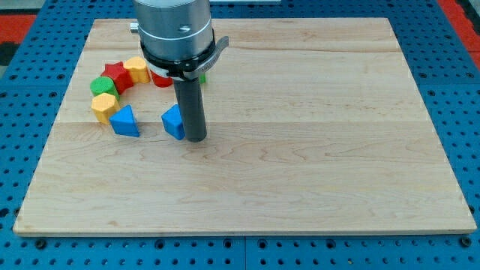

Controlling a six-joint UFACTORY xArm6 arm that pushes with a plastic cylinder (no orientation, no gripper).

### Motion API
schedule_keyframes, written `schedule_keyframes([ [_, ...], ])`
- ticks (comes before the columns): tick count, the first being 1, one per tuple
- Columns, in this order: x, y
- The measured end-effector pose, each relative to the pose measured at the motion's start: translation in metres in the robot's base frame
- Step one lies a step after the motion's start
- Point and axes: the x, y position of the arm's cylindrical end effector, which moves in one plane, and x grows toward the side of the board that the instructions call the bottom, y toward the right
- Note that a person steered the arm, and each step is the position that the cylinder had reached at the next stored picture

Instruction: Move the green star slightly to the top

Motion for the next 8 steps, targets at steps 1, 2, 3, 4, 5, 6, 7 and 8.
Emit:
schedule_keyframes([
  [1, 0.000, -0.004],
  [2, -0.001, -0.020],
  [3, -0.004, -0.020],
  [4, 0.001, 0.027],
  [5, -0.011, 0.080],
  [6, -0.017, 0.086],
  [7, -0.018, 0.086],
  [8, -0.036, 0.086],
])
